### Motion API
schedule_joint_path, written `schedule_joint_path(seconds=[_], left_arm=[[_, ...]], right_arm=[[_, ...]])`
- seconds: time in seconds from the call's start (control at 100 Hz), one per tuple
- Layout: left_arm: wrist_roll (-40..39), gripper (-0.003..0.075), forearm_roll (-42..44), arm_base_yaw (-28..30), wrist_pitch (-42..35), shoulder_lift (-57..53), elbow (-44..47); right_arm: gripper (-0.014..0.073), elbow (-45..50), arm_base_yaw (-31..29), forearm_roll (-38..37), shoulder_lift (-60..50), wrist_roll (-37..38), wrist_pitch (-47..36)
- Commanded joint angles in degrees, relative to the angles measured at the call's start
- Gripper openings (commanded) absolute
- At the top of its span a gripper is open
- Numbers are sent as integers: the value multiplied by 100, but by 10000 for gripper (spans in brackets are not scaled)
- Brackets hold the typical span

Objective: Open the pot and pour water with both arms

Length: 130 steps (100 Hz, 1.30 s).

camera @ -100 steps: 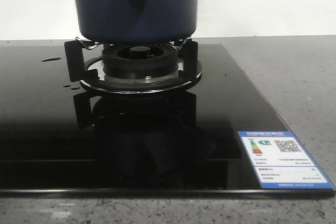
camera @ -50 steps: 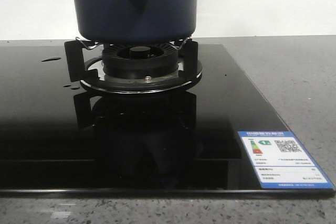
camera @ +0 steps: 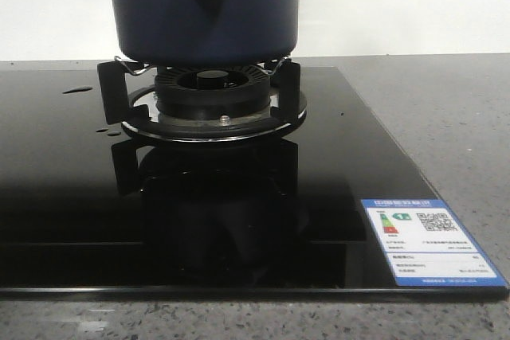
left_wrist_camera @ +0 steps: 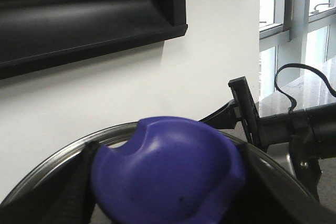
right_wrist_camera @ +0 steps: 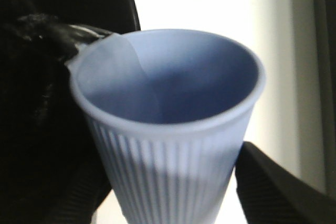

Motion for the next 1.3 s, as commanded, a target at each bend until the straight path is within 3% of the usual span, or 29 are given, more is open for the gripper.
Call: schedule_joint_path(seconds=[0.0, 0.2, 0.39, 0.9, 1.29], left_arm=[[-66, 285, -391, 21, -111, -63, -178], [-66, 285, -391, 21, -111, -63, -178], [-66, 285, -391, 21, -111, -63, -178], [-66, 285, -391, 21, -111, -63, -178], [-66, 285, -391, 21, -111, -63, -178]], right_arm=[[276, -219, 3, -470, -199, -13, 24], [276, -219, 3, -2326, -199, -13, 67], [276, -282, 3, -2987, -199, -13, 298], [276, -891, 3, -2987, -199, -815, 353], [276, -1067, 3, -2920, -199, -633, 281]])
